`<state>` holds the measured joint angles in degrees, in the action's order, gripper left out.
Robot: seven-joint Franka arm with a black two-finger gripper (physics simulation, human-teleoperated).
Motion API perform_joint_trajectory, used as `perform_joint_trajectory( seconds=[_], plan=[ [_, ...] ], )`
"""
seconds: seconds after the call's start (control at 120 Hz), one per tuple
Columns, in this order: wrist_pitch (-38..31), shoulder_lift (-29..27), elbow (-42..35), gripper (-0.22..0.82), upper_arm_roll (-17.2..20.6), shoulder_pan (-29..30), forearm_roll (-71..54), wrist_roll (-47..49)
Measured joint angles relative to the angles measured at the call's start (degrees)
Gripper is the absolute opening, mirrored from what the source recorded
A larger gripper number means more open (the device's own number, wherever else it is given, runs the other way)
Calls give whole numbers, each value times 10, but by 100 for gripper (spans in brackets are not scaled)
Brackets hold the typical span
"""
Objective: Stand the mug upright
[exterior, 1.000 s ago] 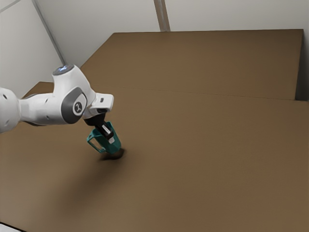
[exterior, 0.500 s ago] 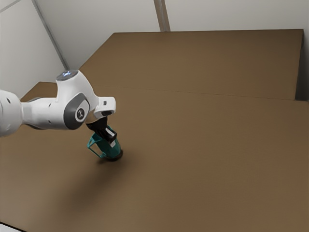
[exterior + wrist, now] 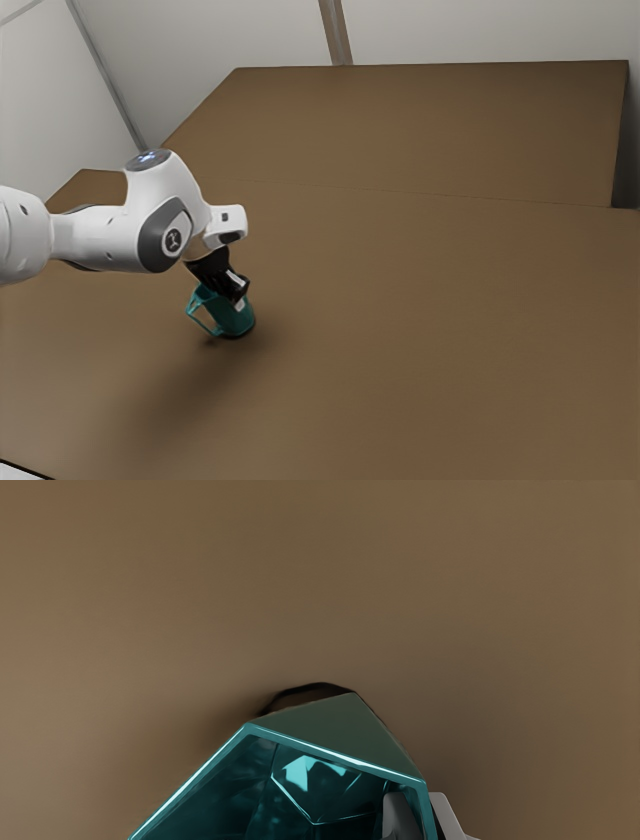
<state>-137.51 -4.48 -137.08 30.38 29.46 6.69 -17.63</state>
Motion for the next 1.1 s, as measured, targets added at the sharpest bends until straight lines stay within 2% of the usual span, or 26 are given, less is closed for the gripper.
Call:
perform_joint_trajectory(
  seconds=[0.092, 0.283, 0.458, 0.7, 0.792, 0.992, 1.1],
  plan=[
    [1, 1, 0, -15, 3, -2, 0, 7],
    [3, -4, -1, 26, 9, -2, 6, 11],
    [14, -25, 0, 45, 16, -1, 7, 14],
    [76, -74, 44, 56, 21, -1, 11, 17],
    [122, -76, 100, 57, 17, 4, 15, 19],
    [243, -42, 255, 59, 11, 8, 10, 39],
    [301, -37, 303, 60, 8, 13, 9, 51]
  ],
)
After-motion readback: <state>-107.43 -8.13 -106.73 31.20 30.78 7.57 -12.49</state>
